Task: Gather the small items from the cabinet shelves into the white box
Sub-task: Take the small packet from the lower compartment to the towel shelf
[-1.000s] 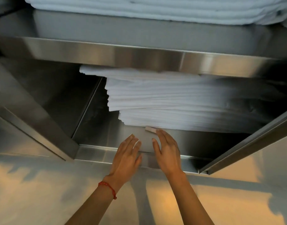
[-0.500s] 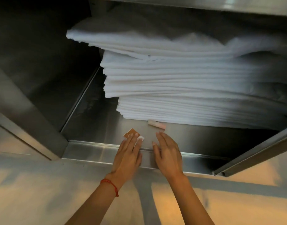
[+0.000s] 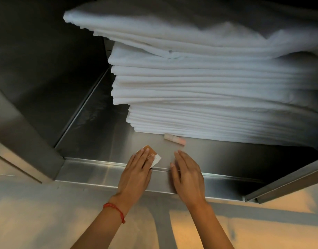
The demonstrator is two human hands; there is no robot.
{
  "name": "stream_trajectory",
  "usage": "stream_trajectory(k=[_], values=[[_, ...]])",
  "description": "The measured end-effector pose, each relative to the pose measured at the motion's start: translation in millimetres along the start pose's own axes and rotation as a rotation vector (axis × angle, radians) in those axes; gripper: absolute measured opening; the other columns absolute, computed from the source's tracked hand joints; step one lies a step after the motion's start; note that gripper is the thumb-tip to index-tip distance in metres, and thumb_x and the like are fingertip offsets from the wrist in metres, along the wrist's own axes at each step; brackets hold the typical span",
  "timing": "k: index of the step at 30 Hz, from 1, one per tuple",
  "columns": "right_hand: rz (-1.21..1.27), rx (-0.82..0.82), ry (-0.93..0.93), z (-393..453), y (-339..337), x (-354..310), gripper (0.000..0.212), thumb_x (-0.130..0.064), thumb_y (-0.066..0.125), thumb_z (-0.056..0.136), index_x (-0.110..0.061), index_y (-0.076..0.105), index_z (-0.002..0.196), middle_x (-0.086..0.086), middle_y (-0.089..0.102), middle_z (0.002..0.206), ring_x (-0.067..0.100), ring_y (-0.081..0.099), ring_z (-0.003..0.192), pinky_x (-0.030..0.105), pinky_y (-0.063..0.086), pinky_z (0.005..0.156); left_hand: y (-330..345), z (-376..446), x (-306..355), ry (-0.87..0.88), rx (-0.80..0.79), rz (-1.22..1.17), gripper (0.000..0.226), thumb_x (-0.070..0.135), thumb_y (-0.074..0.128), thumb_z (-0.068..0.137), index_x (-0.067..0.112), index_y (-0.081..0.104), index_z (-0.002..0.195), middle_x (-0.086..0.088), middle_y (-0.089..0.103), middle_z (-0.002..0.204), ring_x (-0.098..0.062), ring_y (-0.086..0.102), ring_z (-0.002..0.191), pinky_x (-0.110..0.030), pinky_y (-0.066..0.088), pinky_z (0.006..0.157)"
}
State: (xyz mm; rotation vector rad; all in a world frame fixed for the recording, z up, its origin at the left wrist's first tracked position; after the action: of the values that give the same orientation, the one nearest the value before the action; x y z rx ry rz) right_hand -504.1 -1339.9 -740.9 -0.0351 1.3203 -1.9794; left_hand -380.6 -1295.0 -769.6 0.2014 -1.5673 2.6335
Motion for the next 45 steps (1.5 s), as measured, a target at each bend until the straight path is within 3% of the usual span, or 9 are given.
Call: stream_trajectory(k=[5,8,11,14,26,29,33,37,45], values=[[-0.026,0.003,-0.016,5,3,3,0.034,-0.005,0.076,0.076,0.002,0.068,0.108,0.02,0.067,0.11,0.034,0.066,0.1,0.048,0.052,0.085,0,-5,-3,0.0,0.001,-0.076,0.059,-0.005,0.089,0.047,-0.002,0.071,0.103,-0.021,0.066,0.111,-0.037,0.065,0.101,-0.05,0.053,0.08],[-0.062,0.01,-0.071,12,8,0,0.034,-0.005,0.078,0.074,0.002,0.069,0.106,0.02,0.068,0.109,0.033,0.066,0.099,0.046,0.052,0.084,4,-10,-10,-0.035,0.016,-0.129,0.056,-0.004,0.087,0.055,-0.001,0.07,0.107,-0.02,0.065,0.116,-0.037,0.062,0.106,-0.032,0.036,0.104],[-0.078,0.014,-0.104,23,14,-1,0.034,-0.002,0.077,0.073,0.001,0.069,0.106,0.019,0.067,0.111,0.033,0.065,0.103,0.045,0.051,0.087,3,-12,-10,-0.03,0.059,-0.156,0.028,0.011,0.057,0.088,0.001,0.068,0.112,-0.018,0.062,0.121,-0.036,0.059,0.113,-0.032,0.019,0.111],[-0.099,0.01,-0.12,32,22,-2,0.033,-0.003,0.075,0.075,0.0,0.068,0.107,0.017,0.065,0.116,0.032,0.062,0.109,0.043,0.048,0.092,7,-13,-9,-0.057,0.024,-0.167,0.051,0.027,0.025,0.102,0.002,0.068,0.113,-0.017,0.062,0.122,-0.034,0.058,0.115,-0.032,0.021,0.111],[-0.197,0.039,-0.141,49,42,2,0.041,0.003,0.078,0.066,0.0,0.07,0.106,0.016,0.067,0.112,0.03,0.064,0.106,0.043,0.049,0.091,4,-13,-9,-0.061,0.07,-0.101,0.053,0.026,0.023,0.102,0.002,0.068,0.112,-0.017,0.063,0.121,-0.033,0.059,0.113,-0.03,0.018,0.112],[-0.197,0.044,-0.125,53,44,3,0.044,0.005,0.08,0.061,0.001,0.07,0.104,0.016,0.069,0.108,0.03,0.066,0.102,0.043,0.05,0.089,5,-13,-10,-0.058,0.064,-0.083,0.044,0.025,0.034,0.097,0.002,0.068,0.113,-0.018,0.063,0.12,-0.033,0.059,0.112,-0.029,0.016,0.113],[-0.183,0.051,-0.101,57,44,3,0.048,0.007,0.082,0.056,0.002,0.07,0.102,0.017,0.07,0.103,0.03,0.068,0.097,0.042,0.052,0.085,7,-13,-11,-0.078,0.036,-0.095,0.052,0.027,0.024,0.102,0.002,0.067,0.114,-0.017,0.062,0.121,-0.032,0.058,0.114,-0.029,0.018,0.112],[-0.168,0.055,-0.091,59,44,5,0.048,0.009,0.082,0.051,0.002,0.072,0.097,0.015,0.071,0.098,0.029,0.069,0.09,0.04,0.053,0.082,7,-14,-11,-0.069,0.046,-0.074,0.042,0.022,0.036,0.094,0.001,0.066,0.115,-0.017,0.062,0.122,-0.033,0.058,0.114,-0.029,0.017,0.112],[-0.17,0.005,-0.047,69,46,7,0.049,0.013,0.082,0.039,-0.001,0.072,0.085,0.012,0.07,0.081,0.029,0.067,0.066,0.033,0.055,0.062,6,-13,-10,-0.087,0.014,-0.066,0.059,0.029,0.015,0.103,0.001,0.066,0.115,-0.016,0.061,0.123,-0.033,0.059,0.114,-0.029,0.015,0.112]])
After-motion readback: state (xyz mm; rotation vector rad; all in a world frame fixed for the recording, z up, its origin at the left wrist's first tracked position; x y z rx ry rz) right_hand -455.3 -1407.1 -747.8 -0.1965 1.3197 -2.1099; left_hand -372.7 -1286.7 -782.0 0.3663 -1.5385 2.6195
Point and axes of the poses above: each hand's wrist, its own z-axis towards the middle knuckle, its own y-axis out of the palm, x = y × z, the point moved 9 cm from there along z, towards the middle knuckle
